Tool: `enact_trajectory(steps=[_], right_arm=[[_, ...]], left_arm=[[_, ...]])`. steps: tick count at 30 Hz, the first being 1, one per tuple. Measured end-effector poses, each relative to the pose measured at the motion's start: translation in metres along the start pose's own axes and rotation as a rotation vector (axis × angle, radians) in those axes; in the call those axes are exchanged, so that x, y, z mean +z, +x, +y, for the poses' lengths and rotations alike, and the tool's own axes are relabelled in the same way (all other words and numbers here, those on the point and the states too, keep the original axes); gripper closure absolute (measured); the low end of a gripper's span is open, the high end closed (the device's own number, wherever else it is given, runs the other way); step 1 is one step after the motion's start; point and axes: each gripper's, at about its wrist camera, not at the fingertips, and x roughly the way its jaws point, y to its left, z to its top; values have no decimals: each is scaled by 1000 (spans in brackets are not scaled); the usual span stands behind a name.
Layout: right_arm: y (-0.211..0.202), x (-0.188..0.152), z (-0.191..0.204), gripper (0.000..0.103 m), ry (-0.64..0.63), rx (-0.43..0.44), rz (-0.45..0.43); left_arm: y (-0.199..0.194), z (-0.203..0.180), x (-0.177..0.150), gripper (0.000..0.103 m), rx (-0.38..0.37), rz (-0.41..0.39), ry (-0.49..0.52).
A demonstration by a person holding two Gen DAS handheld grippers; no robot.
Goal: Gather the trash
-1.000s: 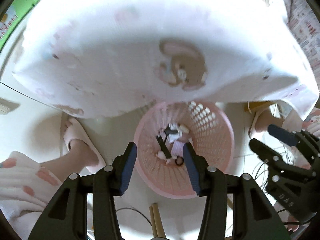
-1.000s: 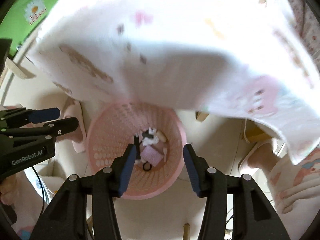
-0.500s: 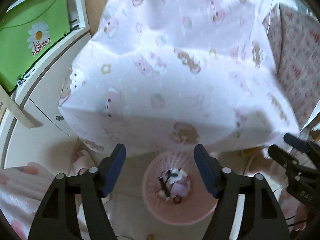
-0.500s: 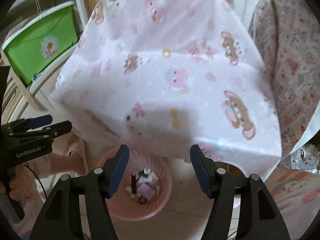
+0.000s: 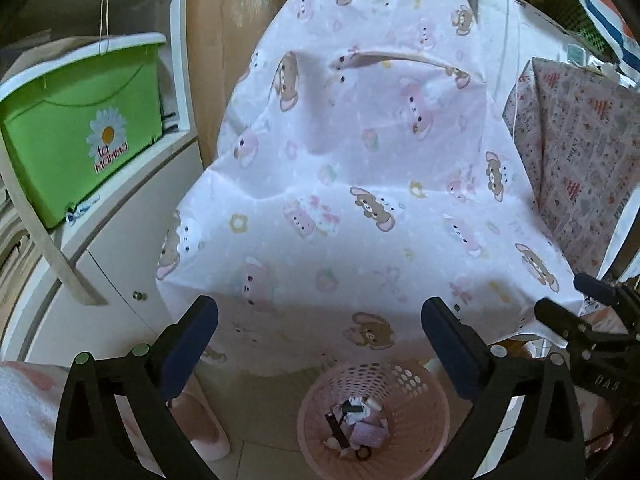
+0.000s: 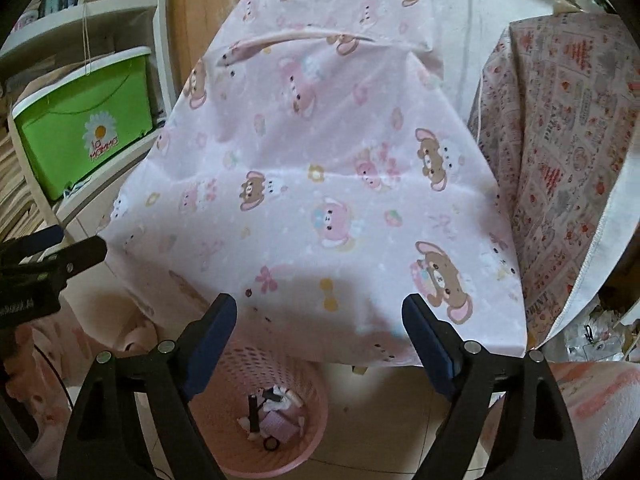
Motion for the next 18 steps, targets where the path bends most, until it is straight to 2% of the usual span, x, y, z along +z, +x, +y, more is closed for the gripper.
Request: enact_trajectory(steps=[9,13,18], right_arm=[[-2,-4,-5,13,23,-15,-16],[-2,-5,-4,13,19,-16,-16],[-2,-6,-4,13,22,-11,-18]], left_arm=[[3,0,-6,1,14,2,-26],[4,0,-8,1,-5,16,-10],[3,-3,-11,1,12,4,3]])
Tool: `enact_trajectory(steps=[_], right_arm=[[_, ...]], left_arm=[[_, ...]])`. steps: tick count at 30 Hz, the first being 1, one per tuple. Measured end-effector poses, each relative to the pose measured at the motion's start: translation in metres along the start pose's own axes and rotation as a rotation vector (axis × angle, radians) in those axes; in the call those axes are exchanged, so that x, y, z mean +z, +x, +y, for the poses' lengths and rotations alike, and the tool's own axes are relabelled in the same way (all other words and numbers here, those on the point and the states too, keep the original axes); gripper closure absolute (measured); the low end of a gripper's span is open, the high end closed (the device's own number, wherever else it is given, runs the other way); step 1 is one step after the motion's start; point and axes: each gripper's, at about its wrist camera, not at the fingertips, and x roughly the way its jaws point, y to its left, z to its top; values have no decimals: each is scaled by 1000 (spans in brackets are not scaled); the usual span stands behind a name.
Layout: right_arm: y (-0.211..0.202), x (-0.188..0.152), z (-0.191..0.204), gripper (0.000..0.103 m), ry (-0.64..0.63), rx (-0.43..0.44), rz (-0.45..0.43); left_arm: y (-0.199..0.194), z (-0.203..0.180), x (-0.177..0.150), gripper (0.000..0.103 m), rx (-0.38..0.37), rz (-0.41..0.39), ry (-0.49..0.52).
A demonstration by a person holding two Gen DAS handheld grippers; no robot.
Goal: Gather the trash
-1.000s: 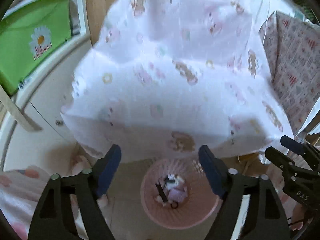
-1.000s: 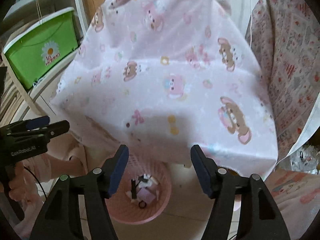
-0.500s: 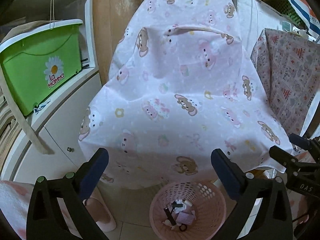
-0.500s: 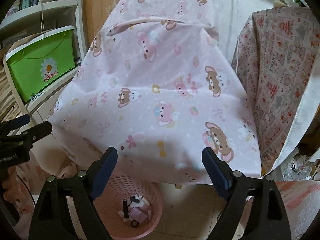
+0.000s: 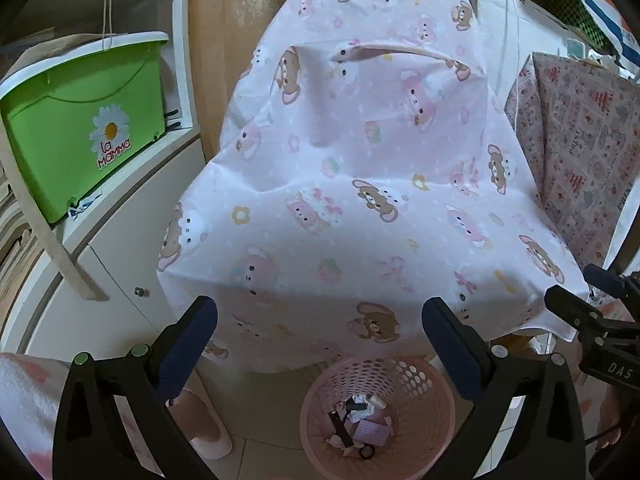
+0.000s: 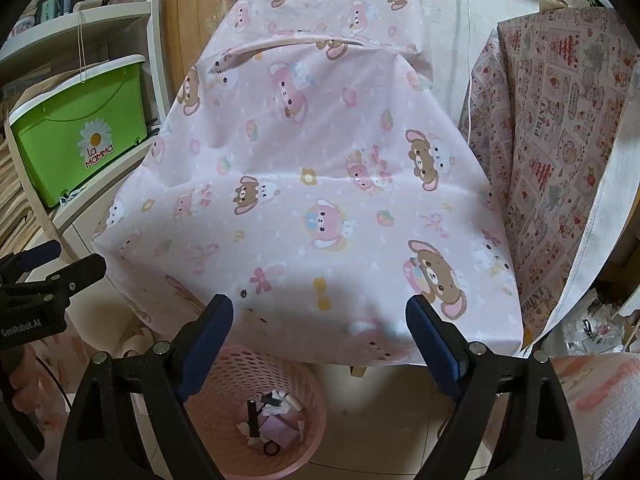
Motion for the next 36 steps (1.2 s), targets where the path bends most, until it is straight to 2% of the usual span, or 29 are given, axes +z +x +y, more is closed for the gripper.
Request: enact_trajectory(steps=[36], right_arm=[[1,-1,-1,13,11,3,5]], left_arm=[[-1,5,1,1,2,-10,-23]])
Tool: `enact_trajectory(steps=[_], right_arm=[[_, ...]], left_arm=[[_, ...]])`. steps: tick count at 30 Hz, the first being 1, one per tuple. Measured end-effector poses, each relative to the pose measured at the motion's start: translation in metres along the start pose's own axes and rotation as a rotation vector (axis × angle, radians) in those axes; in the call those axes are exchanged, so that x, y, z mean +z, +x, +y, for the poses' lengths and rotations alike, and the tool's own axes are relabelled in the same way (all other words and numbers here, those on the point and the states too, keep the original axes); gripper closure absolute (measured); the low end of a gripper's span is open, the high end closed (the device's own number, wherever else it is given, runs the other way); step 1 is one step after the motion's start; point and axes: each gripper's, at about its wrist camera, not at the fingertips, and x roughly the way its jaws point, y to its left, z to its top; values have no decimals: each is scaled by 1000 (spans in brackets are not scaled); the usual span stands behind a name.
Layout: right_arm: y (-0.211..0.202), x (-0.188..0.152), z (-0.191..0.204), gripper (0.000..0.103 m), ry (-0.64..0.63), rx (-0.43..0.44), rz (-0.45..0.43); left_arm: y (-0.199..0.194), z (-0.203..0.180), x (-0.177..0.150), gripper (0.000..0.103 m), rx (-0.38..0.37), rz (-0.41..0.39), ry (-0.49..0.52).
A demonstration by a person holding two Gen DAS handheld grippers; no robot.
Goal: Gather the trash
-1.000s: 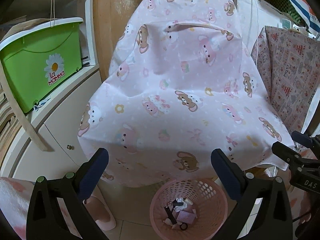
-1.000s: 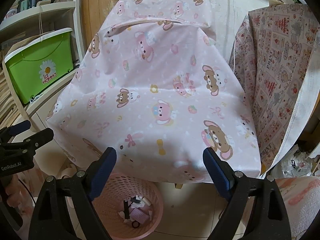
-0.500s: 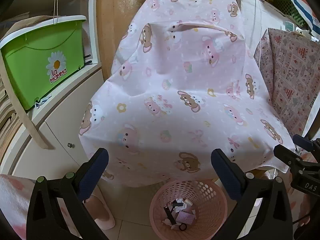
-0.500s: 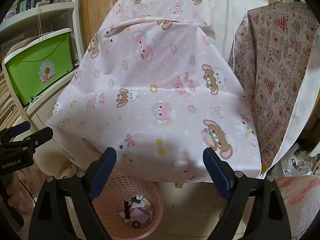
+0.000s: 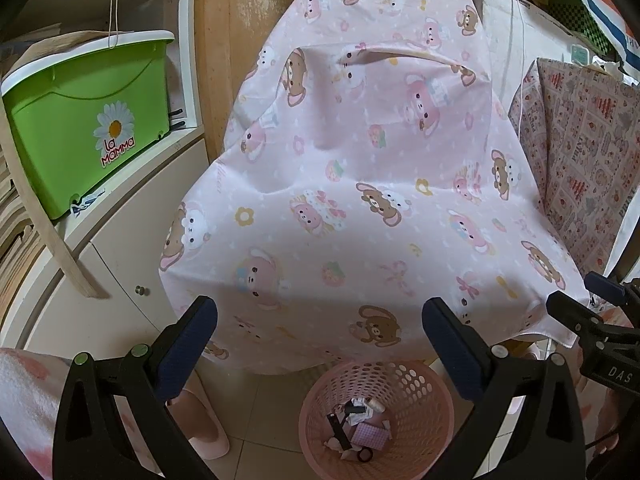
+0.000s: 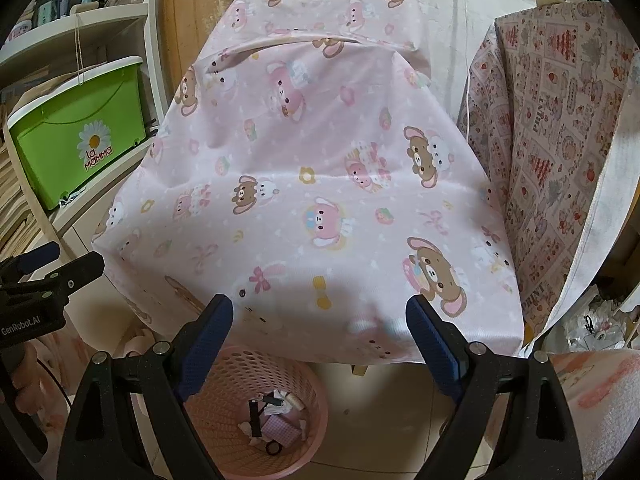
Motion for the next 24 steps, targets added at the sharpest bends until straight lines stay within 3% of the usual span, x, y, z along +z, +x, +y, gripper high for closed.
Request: enact_trajectory(steps=[24], right_arm=[[0,0,-2,13,8,3,2]], left_arm=[[1,-4,-2,1,6,5,25]])
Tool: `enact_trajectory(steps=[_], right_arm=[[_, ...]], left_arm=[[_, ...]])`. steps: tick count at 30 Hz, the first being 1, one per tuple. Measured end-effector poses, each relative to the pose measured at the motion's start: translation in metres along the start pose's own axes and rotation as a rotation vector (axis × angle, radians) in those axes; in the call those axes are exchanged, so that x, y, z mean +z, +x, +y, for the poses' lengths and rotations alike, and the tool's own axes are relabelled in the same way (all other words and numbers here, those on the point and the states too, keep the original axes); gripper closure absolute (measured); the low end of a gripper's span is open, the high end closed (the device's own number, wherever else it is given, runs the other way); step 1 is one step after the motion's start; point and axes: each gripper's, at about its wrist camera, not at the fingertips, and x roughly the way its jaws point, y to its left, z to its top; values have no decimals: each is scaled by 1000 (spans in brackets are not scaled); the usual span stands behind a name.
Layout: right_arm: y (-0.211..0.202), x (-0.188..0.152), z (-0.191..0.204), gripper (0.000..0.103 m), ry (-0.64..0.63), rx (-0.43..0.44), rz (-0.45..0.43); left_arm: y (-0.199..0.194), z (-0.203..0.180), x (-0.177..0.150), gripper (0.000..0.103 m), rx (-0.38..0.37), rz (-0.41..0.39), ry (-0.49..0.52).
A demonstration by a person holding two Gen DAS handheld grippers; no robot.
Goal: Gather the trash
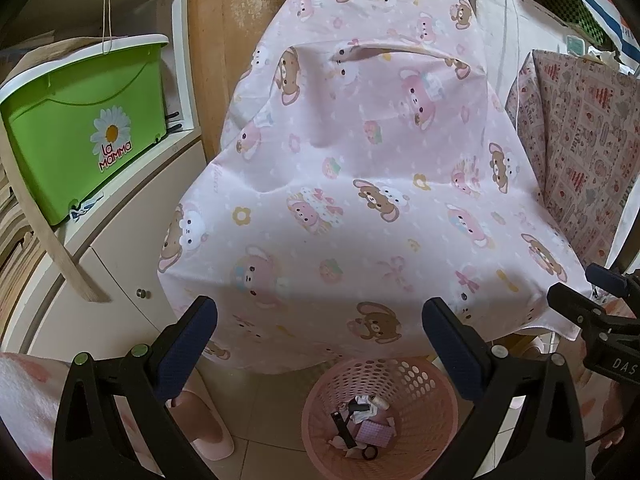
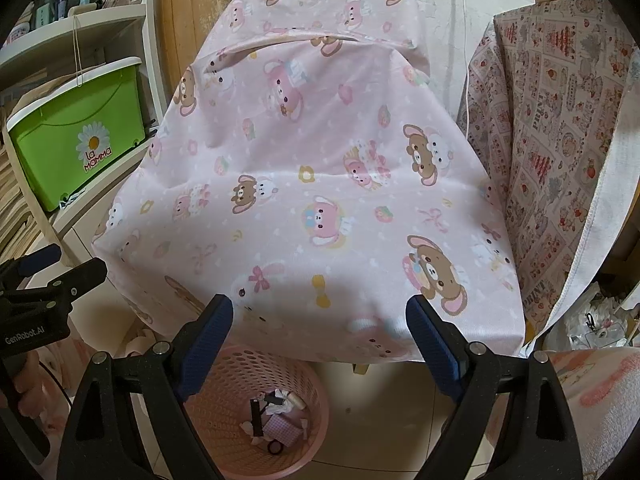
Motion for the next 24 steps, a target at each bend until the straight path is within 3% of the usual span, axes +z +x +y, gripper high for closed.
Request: enact_trajectory(steps=[24], right_arm=[[0,0,0,13,8,0,4]], left_arm=[[2,-1,1,1,0,5,8]])
